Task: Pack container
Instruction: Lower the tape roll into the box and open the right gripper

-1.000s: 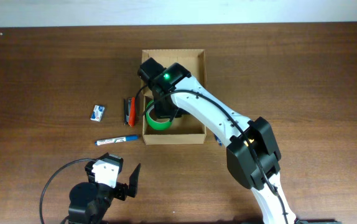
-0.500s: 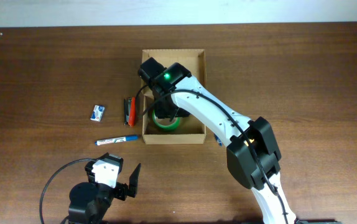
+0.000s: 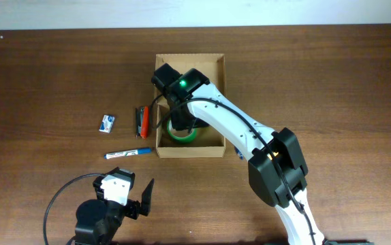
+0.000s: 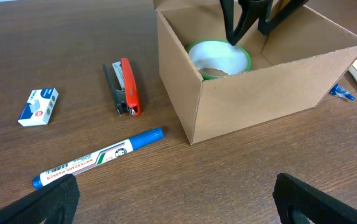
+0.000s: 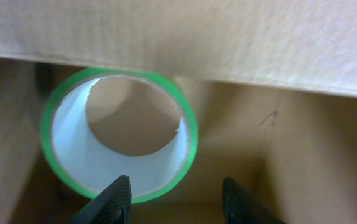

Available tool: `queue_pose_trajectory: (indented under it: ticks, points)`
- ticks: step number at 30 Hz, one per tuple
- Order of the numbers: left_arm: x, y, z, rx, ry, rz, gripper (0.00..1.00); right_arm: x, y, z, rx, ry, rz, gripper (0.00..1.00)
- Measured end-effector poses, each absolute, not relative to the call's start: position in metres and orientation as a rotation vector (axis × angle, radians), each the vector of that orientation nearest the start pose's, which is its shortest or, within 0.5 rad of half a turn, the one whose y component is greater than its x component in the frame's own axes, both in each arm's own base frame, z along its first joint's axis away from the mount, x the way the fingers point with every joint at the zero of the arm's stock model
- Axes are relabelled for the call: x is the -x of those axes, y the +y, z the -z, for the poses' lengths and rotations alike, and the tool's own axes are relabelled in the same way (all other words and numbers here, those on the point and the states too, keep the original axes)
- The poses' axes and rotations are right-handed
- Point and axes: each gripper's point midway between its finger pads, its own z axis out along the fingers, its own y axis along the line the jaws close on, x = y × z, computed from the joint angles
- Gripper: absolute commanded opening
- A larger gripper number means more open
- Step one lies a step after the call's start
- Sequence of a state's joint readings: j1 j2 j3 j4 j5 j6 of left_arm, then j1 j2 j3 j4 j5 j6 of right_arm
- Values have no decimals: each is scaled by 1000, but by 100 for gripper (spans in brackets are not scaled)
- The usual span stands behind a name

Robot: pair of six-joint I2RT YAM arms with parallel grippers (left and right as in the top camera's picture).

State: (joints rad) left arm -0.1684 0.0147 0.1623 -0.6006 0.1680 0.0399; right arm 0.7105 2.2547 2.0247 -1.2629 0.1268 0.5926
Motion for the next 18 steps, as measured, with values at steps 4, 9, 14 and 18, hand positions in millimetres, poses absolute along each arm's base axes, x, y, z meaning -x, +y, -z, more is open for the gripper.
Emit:
queue_pose_trajectory:
  ticks: [4,9,14,18]
  points:
    - [-201,-63,-106,-316,2001,251,99,-365,277,-78,218,2977,123,43]
    - [-201,-63,-106,-316,2001,251,100,-363,269,-77,292,2998,147,41]
    - [-201,-63,-106,-316,2001,251,99,-354,264,-84,370,3038,146,42]
    - [-201,-63,-106,-316,2001,252,100,-357,268,-119,390,2974,58,51]
